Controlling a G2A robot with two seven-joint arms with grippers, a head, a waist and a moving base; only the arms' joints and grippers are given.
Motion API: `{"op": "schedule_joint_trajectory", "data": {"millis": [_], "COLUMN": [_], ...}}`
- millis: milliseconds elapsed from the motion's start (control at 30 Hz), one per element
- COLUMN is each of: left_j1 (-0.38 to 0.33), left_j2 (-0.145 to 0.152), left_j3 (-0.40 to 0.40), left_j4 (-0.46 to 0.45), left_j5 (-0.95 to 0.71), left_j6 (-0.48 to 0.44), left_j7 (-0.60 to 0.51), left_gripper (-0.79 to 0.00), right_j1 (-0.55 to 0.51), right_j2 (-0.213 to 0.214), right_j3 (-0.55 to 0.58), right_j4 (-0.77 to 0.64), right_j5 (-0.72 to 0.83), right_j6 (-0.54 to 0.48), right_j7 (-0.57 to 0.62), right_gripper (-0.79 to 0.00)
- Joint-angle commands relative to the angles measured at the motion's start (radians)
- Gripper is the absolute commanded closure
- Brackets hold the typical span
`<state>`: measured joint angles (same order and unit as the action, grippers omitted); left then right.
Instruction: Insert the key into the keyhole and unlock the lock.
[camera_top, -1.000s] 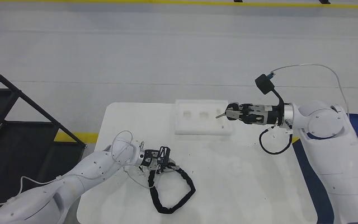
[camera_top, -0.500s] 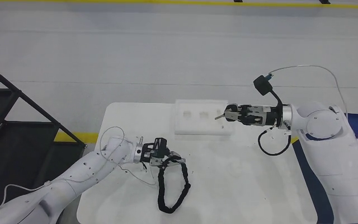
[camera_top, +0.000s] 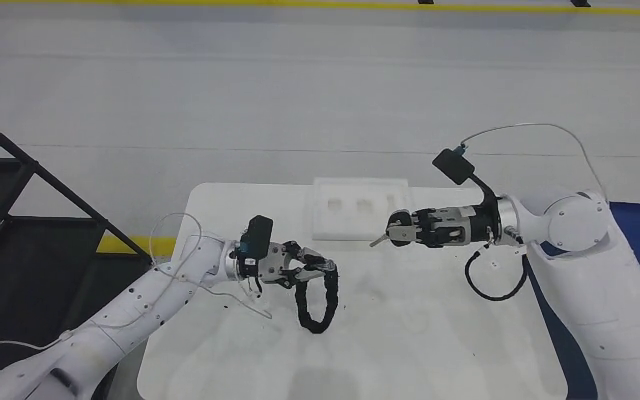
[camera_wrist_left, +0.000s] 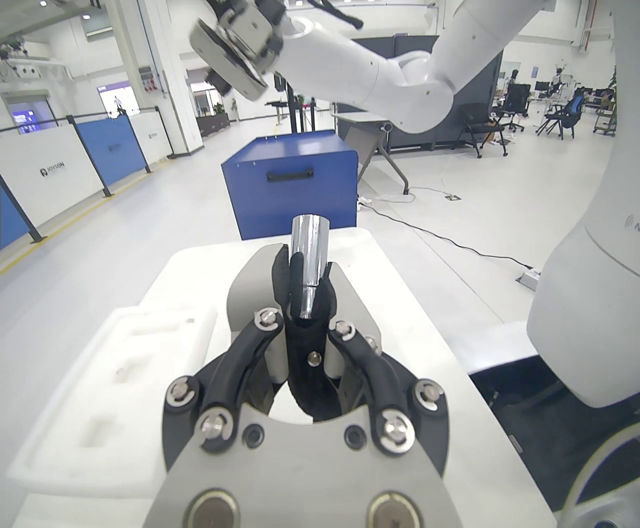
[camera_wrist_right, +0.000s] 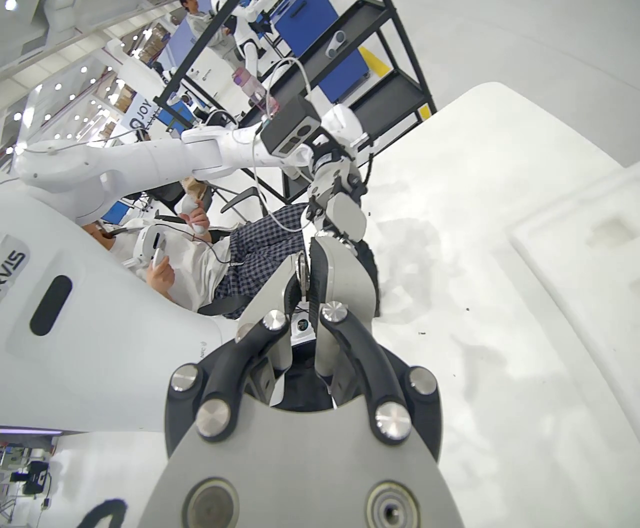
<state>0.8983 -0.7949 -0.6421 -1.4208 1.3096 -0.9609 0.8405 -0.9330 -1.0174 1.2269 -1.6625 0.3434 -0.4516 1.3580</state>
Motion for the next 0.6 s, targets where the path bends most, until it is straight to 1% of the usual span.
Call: {"op": "schedule_joint_trajectory", "data": {"millis": [0, 67, 267, 567], "left_j1": [-0.004, -0.007, -0.003, 0.001], "left_j2": [-0.004, -0.010, -0.022, -0.024], "left_j3": [-0.012, -0.020, -0.046, -0.050], "left_j4": [-0.001, -0.011, -0.037, -0.039], "left_j5": [-0.011, -0.033, -0.036, -0.030], "left_j6": [0.008, 0.004, 0.053, 0.063], "left_j7": [0.007, 0.010, 0.002, 0.004], "left_gripper": [0.000, 0.000, 0.000, 0.000], "right_j1": [0.001, 0.002, -0.012, -0.014], "right_j2": [0.000, 0.000, 0.003, 0.004], "right_j3": [-0.004, -0.008, 0.016, 0.020], "right_j4": [-0.006, -0.007, 0.013, 0.014], "right_j5": [0.008, 0.008, -0.027, -0.028], "right_j6": [0.002, 0.006, 0.040, 0.039], "right_j7": [0.000, -0.014, -0.126, -0.134], "right_gripper": [0.000, 0.000, 0.000, 0.000]}}
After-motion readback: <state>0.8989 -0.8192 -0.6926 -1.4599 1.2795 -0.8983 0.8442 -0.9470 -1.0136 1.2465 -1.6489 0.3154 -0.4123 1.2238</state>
